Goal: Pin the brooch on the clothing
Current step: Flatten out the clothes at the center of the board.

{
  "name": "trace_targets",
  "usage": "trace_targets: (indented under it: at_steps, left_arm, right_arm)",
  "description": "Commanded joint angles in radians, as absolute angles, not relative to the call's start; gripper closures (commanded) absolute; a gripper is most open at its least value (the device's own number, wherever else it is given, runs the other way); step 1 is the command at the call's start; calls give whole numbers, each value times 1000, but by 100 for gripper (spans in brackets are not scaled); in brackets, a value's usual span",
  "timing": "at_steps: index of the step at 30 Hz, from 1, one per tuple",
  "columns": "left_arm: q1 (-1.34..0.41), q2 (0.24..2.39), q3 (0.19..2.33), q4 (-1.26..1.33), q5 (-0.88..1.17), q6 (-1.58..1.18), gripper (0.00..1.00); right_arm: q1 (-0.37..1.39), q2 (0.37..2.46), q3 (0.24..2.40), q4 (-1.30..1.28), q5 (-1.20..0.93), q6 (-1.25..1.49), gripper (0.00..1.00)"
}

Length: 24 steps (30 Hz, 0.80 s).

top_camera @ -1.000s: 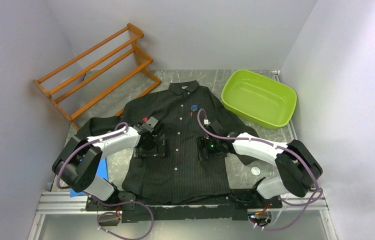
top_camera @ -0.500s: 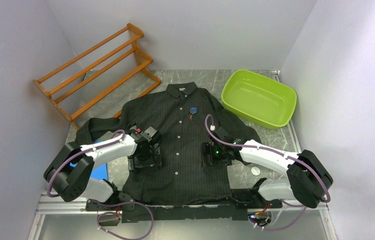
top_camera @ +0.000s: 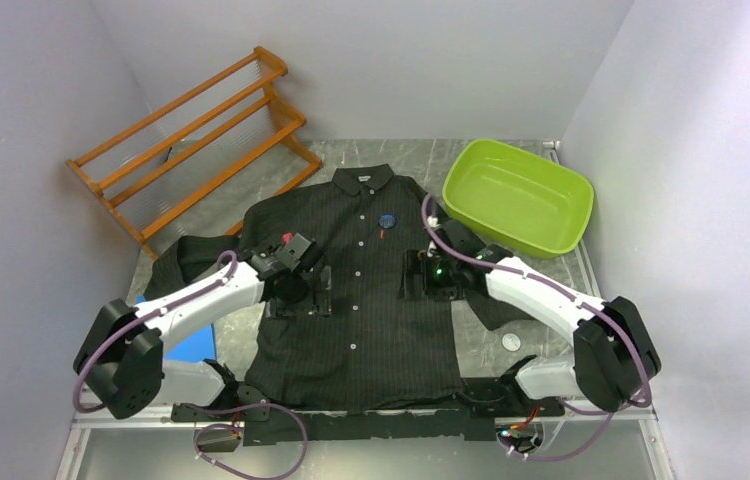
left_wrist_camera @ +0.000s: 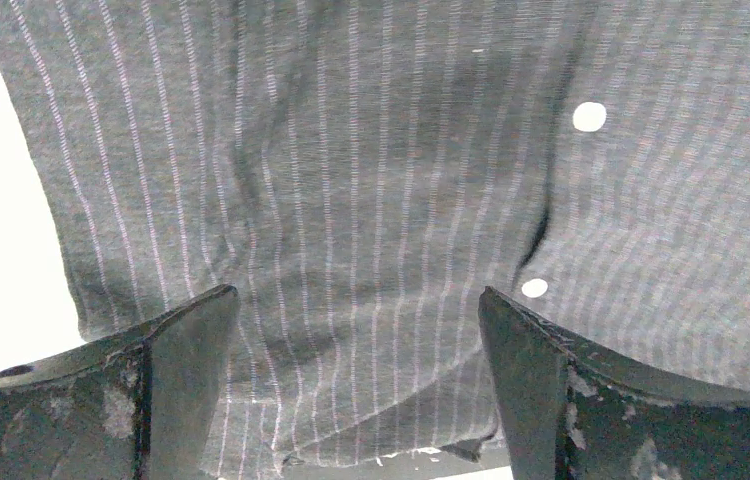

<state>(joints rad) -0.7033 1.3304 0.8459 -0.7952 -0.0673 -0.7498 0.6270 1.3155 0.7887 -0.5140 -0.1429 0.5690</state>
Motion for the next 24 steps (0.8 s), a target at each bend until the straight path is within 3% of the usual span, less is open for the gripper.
trace_targets:
  at_steps: [1,13,24]
  left_arm:
    - [-694,1250,841,-691,15,-693,5]
    - [-686,1194,751,-435,166,-652,5]
    - [-740,1449,875,-158,390,-476,7]
  right_arm:
    - [486,1264,781,-432,-287,557,2]
    - [58,1027,603,-461,-344,592,4]
    - [34,928,725,-487,-308,485,7]
